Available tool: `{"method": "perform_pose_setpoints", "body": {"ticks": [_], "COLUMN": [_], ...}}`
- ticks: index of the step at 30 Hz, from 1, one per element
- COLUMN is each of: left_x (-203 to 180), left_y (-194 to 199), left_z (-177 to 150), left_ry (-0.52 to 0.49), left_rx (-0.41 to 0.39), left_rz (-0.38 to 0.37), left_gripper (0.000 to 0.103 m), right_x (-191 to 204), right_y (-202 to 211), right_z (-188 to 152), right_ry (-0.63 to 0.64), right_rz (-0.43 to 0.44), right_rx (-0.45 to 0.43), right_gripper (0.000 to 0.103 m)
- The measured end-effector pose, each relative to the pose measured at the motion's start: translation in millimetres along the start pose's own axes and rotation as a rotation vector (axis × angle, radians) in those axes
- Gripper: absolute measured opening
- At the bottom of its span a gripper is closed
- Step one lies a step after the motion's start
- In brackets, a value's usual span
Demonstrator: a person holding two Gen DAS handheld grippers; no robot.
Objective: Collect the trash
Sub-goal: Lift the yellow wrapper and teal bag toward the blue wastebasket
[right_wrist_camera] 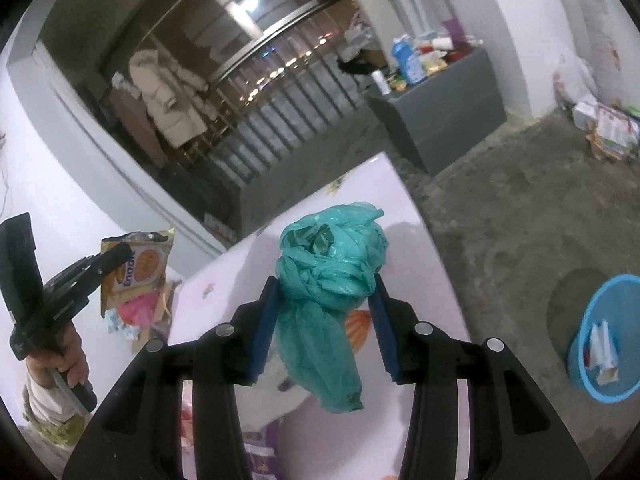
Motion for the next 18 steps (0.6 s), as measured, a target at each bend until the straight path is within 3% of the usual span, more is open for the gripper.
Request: {"method": "perform_pose_setpoints", "body": {"ticks": [5,12,18], "left_x": [-47.8,-149.6,-241.6], "left_y": [-1.7,-26.6,-73.3], "left_z": [17.6,44.2,58.1], "left_ry": [-0.095,-0.259,-0.282], "left_rx": [-0.002,0.031,0.169], "left_rz": [-0.058,-0.191,-0.427], "left_gripper": [0.011,0.011,0.012], "right_x": [-34.7,-99.3,-182.7], "right_y": [28.9,71.3,108.0], "right_z": [-8.1,-23.9,-52.7], "right_ry": [-0.083,-0.227,-0.416], "right_rz": [-0.025,-0.095,-0.206], "right_rx": [-0.058,-0.142,-0.204], "right_gripper": [0.042,0.042,0.042]}}
Point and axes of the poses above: each gripper's, at about its wrist camera, not at the fingertips, and y roughly against the way its jaws point, x to its left, z to its top, the point moved 8 cm from there along -y, roughly the way its jaws point, and after that the axes turned 12 degrees about x, right-handed, at the moved point
